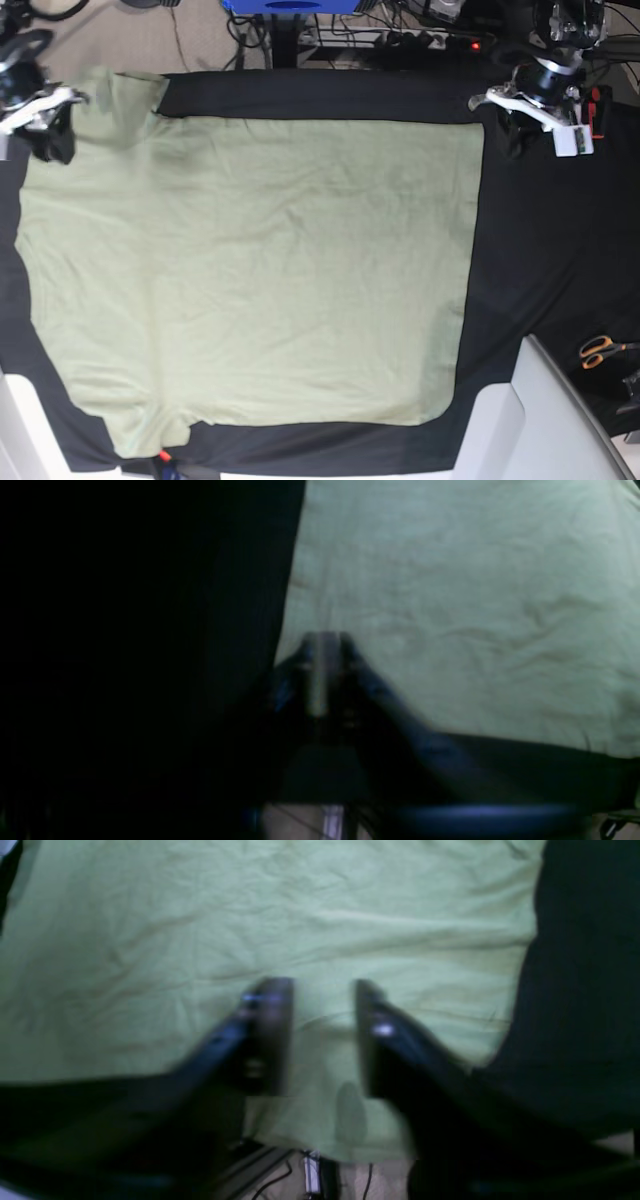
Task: Fold the T-shirt properly
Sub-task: 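Grasp the shirt edge corners with the left and right grippers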
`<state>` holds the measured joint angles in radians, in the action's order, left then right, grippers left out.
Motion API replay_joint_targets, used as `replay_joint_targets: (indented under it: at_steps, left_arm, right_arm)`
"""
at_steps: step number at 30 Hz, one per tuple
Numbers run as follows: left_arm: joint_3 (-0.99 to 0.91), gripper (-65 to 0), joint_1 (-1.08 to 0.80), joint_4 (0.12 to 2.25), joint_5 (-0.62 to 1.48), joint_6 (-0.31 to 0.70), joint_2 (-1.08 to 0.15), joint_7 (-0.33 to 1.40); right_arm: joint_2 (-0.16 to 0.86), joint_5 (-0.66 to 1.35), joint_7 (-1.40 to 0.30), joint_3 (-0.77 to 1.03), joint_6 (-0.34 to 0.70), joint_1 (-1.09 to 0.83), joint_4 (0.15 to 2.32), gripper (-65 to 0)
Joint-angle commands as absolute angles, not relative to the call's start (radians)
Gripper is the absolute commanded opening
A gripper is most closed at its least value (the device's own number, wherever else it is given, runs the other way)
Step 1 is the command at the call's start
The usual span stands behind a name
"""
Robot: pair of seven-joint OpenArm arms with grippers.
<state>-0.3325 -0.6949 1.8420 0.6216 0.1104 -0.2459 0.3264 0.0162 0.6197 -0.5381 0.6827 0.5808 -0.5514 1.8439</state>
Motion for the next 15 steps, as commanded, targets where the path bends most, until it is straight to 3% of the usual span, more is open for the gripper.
replay_joint_targets:
  at_steps: [1, 3, 5, 9, 15]
  left_arm:
    - [-0.355, -51.5, -0.699, 1.856, 0.615, 0.114, -0.259, 0.295]
    - [-0.366, -51.7, -0.697, 1.856, 0.564, 0.114, -0.260, 0.295]
    - [-0.371, -53.0, -0.693, 1.853, 0.513, 0.116, -0.259, 0.295]
    - [-0.367, -53.0, -0.691, 1.817, 0.504, 0.116, -0.262, 0.295]
    - [-0.369, -52.7, -0.691, 1.768, 0.504, 0.116, -0.259, 0.295]
  right_arm:
    - [0.028, 0.654, -0.542, 0.731, 0.598, -0.532, 1.857, -31.7]
    - [0.030, 0.665, -0.619, 0.826, 0.651, -0.478, 1.825, -18.0]
    - [0.036, 0.661, -0.685, 0.901, 0.698, -0.421, 1.765, -11.4]
    - [0.107, 0.661, -0.808, 0.947, 0.698, -0.338, 1.577, -10.4]
    - [0.159, 0.661, -0.809, 0.941, 0.698, -0.306, 1.345, -9.9]
